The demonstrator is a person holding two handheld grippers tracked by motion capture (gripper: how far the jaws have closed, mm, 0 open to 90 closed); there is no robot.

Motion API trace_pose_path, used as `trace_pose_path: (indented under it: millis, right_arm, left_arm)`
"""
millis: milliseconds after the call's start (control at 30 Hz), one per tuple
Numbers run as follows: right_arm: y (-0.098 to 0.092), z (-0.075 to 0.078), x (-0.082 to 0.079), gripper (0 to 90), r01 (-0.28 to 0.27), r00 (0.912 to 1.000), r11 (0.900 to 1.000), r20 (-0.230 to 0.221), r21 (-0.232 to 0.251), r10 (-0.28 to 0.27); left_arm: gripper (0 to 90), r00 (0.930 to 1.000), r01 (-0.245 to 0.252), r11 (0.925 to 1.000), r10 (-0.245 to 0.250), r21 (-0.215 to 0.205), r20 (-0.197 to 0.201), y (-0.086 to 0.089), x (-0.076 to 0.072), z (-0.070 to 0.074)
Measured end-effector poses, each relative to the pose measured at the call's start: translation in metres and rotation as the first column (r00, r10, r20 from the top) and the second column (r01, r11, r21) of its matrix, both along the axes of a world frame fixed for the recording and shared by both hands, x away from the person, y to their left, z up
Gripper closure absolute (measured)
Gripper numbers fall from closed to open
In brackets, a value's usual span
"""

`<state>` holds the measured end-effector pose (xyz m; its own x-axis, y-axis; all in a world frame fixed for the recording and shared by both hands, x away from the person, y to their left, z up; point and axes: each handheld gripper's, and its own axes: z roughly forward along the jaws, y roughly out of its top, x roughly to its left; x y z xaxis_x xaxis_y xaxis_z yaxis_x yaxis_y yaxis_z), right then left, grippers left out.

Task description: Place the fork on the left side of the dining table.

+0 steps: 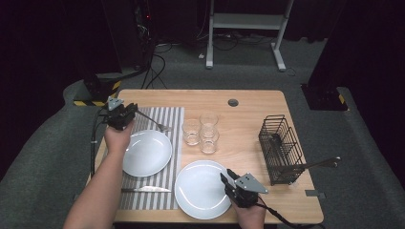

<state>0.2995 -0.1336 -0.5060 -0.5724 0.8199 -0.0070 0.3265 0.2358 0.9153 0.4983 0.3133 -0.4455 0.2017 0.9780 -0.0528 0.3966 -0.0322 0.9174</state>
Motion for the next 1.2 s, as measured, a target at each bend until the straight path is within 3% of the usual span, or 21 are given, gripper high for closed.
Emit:
trace_pose_path:
  millis: [600,667,1200]
  right_arm:
    - [0.004,-0.002,-0.001,66.6,-0.005,1.0,1.0,-0.006,-0.011,0.005]
    - [0.004,-0.003,-0.001,66.6,-0.005,1.0,1.0,-0.007,-0.011,0.004]
    - [0.008,-0.006,0.0,66.5,-0.011,0.9998,1.0,-0.015,-0.024,0.01]
  left_arm:
    - [76.9,0.9994,-0.005,1.0,0.005,0.001,-0.034,0.01,0.003,-0.009]
    - [76.9,0.9997,-0.006,0.9999,0.006,-0.01,-0.024,0.01,0.003,-0.011]
    - [77.3,0.9981,-0.021,0.9987,0.019,-0.047,-0.058,0.025,0.008,-0.026]
